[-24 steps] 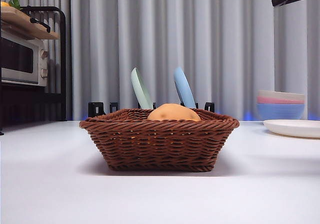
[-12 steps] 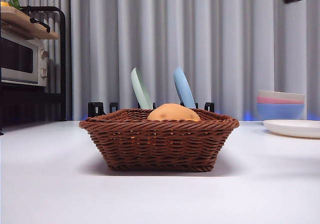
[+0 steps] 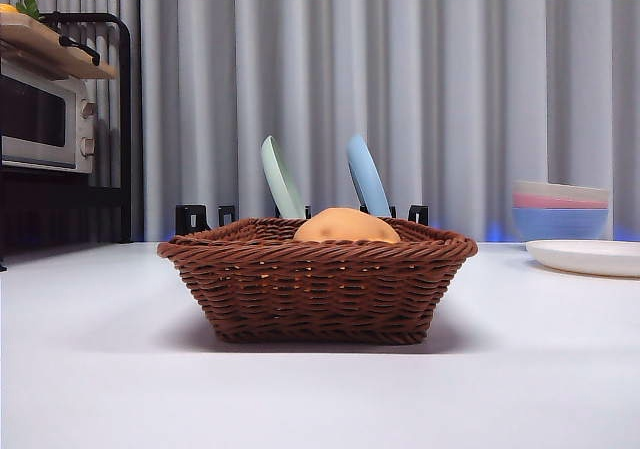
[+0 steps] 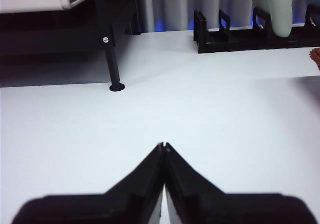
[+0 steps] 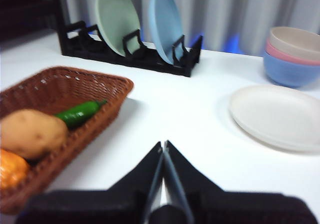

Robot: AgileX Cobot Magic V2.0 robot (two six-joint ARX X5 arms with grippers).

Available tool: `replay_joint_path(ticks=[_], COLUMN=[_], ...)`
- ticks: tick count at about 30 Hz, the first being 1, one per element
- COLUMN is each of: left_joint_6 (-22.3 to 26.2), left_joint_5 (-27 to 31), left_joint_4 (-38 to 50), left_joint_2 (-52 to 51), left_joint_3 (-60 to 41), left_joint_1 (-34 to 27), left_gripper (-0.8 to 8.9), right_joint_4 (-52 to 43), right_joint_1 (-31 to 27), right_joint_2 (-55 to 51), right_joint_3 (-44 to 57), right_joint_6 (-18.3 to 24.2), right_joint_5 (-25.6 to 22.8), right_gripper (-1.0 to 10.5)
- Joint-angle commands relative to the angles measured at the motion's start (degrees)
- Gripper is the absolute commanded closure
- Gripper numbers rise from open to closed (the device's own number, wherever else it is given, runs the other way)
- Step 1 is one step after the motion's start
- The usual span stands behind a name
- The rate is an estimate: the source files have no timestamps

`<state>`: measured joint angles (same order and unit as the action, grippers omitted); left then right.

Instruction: Pick up the basket,pick up the corn from the table,pick up the potato from the table,pick up the cucumber from the table,put all items into the basket

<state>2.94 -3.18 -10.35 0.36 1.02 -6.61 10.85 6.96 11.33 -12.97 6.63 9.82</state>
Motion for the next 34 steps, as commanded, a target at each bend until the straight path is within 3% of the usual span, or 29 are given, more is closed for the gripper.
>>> replay_joint_path(ticks=[1, 7, 13, 34], left_joint_6=[-0.4, -0.4, -0.4, -0.4], left_joint_5=[0.1, 0.1, 0.1, 0.1], left_joint_4=[0.1, 0.1, 0.1, 0.1], left_joint_2=[-0.2, -0.2, -0.2, -0.2], left_joint_3=[-0.8, -0.8, -0.8, -0.8], left_joint_1=[-0.2, -0.2, -0.2, -0.2], left_gripper=[8.17, 8.17, 8.16, 8.16], right_joint_4=[-1.2, -5.5, -2.1, -0.9], right_joint_1=[-0.5, -0.5, -0.5, -0.5], right_joint_2=[-3.1, -6.2, -8.5, -8.7], right_joint_3=[4.2, 11.1, 12.6, 12.6], right_joint_6=[0.3, -1.7, -5.9, -6.1], right_joint_5=[-1.9, -2.8, -4.1, -4.0], right_gripper=[9.5, 9.5, 9.5, 9.5])
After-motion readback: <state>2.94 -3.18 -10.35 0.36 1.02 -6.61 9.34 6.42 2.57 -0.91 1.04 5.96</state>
